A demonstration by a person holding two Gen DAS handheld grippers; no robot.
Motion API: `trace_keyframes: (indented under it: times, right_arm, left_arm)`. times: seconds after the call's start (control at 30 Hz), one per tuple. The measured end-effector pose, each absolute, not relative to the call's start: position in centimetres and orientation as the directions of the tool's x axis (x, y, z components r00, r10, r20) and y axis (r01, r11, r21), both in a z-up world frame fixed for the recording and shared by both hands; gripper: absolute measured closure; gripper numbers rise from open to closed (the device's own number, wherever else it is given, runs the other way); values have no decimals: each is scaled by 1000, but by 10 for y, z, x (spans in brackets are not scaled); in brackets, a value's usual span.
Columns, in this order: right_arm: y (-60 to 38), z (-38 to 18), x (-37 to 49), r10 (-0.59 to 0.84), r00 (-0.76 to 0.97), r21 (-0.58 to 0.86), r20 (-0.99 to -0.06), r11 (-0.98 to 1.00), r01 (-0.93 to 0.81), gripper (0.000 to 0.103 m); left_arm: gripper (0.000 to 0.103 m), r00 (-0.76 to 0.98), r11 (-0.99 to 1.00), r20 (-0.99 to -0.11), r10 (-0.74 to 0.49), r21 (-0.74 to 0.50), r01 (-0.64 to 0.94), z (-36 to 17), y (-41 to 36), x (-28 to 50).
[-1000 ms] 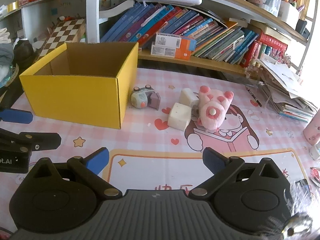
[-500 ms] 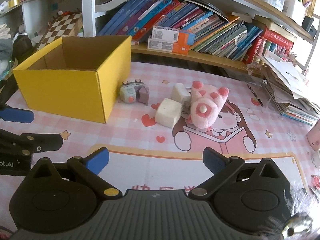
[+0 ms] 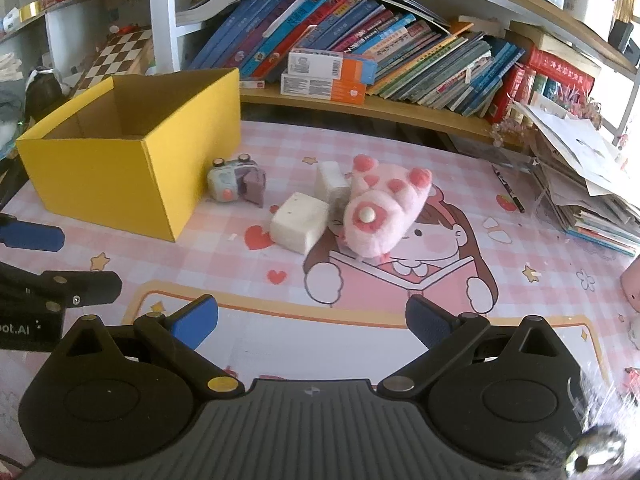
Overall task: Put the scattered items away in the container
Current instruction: 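Withdraw both tools from the box and move toward the plush pig and foam blocks, then close the left tool on the white foam block while the right tool grasps the pink plush pig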
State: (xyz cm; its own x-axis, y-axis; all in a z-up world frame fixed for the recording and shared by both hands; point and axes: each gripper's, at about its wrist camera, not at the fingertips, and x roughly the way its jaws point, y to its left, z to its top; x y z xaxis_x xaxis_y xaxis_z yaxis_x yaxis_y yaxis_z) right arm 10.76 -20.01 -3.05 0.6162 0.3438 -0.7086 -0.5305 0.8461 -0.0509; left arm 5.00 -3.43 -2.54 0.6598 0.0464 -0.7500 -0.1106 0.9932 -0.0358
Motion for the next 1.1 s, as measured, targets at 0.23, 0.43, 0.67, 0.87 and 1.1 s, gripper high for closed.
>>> trace_keyframes:
  times: [0.23, 0.43, 0.67, 0.87, 1.1]
  right_arm:
    - [-222, -35, 121, 363, 609, -26, -706, 845, -534, 2]
    - [-237, -37, 131, 380, 605, -7, -700, 843, -537, 2]
    - [-247, -35, 147, 402, 613, 8, -680, 840, -542, 2]
    - [-248, -25, 166, 435, 622, 11, -651, 825, -565, 3]
    - [-248, -19, 189, 450, 628, 22, -634, 823, -568, 4]
  left_arm:
    - [19, 677, 990, -733, 75, -25, -137, -24, -53, 58]
    - [19, 692, 990, -715, 96, -1, -138, -25, -71, 63]
    - [19, 723, 992, -683, 104, 22, -122, -23, -89, 69]
    - [19, 726, 995, -682, 87, 20, -101, -20, -99, 86]
    - [19, 709, 994, -700, 88, 19, -105, -22, -101, 110]
